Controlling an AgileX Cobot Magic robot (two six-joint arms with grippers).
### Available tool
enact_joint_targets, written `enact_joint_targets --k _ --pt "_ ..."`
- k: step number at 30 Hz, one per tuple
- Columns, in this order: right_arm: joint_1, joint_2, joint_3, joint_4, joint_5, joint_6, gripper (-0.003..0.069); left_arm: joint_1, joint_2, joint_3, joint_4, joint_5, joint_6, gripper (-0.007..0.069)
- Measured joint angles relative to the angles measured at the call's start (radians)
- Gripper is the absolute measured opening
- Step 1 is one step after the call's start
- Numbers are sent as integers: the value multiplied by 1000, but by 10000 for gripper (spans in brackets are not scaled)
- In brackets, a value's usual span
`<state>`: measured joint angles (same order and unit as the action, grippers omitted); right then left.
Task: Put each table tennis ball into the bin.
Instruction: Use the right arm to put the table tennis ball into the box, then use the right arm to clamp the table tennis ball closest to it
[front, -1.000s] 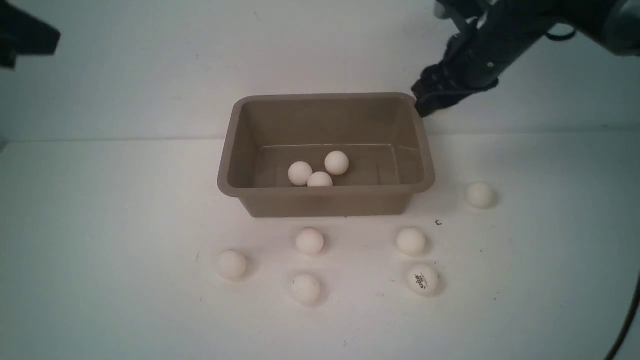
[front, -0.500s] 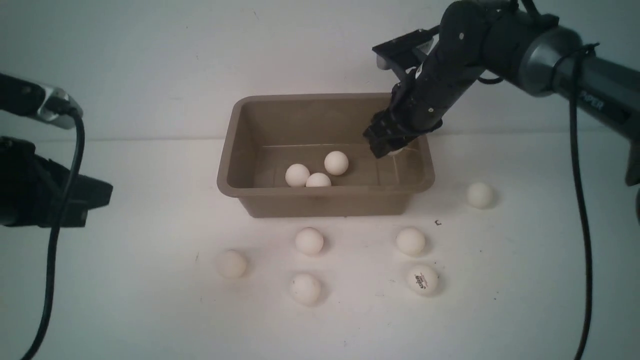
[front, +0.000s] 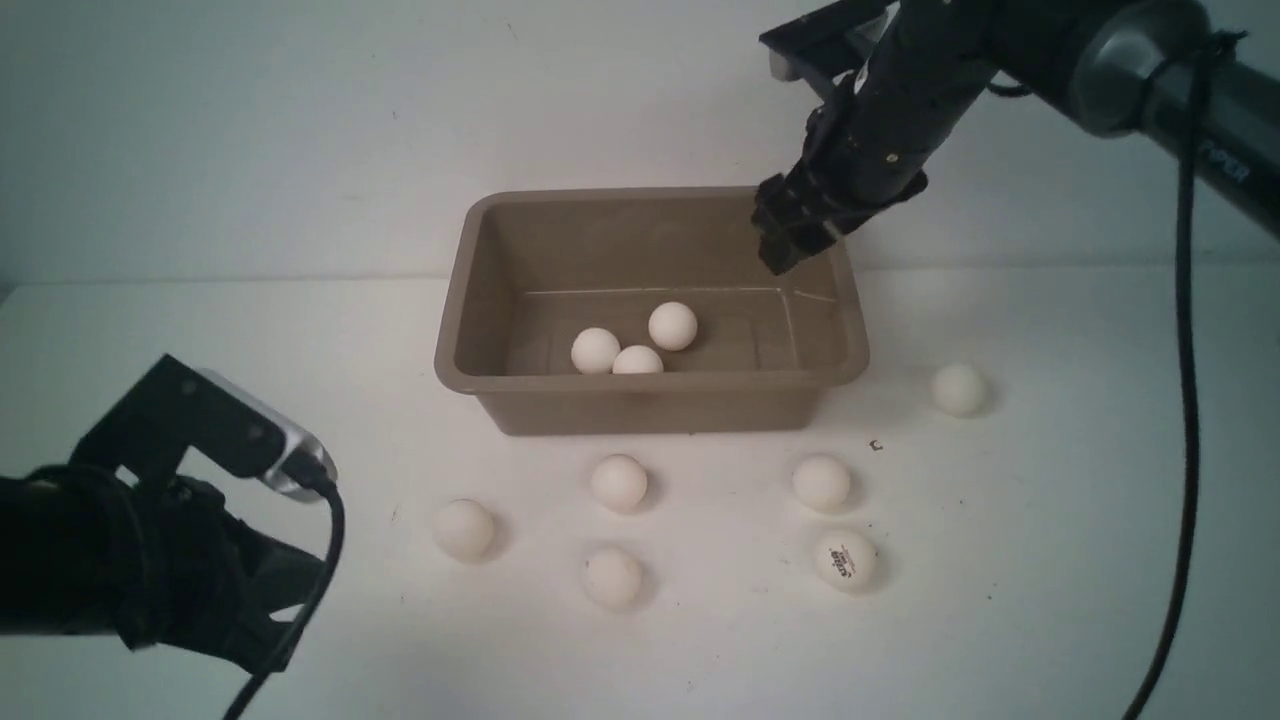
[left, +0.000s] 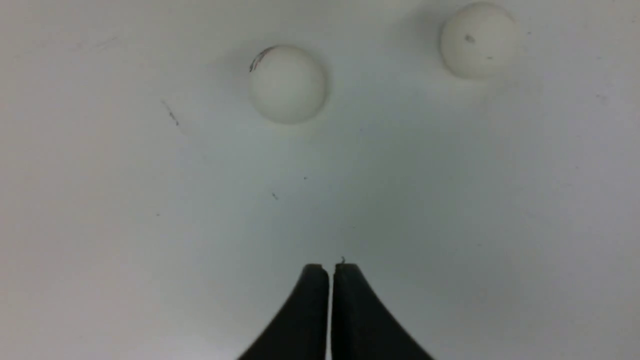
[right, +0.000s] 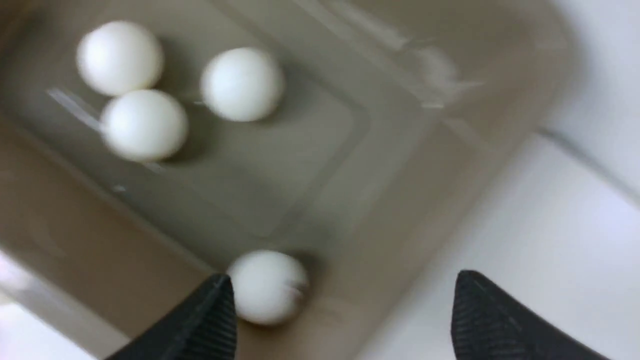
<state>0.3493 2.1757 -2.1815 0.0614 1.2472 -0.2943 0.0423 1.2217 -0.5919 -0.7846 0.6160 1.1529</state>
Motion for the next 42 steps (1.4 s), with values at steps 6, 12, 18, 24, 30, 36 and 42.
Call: enact_joint_targets --k 6,12,18,24,30,36,42 --pt "-110 -56 13 -61 2 62 516 -31 0 11 -3 -64 -2 -4" --pt "-153 -66 205 -61 2 71 514 -33 0 11 -2 -66 -3 -4" --pt "-153 -64 308 -54 2 71 514 -33 0 11 -2 -67 -3 -4" --pt "-153 -64 341 -52 -7 70 514 -33 0 11 -3 -67 -3 -4" --pt "-153 -24 342 -33 -84 66 514 -33 0 11 -7 -60 -3 -3" --pt "-153 42 343 -36 -120 64 514 -33 0 11 -9 -51 -3 -3" --pt "-155 82 343 -48 -134 64 514 -33 0 11 -10 -49 -2 -3"
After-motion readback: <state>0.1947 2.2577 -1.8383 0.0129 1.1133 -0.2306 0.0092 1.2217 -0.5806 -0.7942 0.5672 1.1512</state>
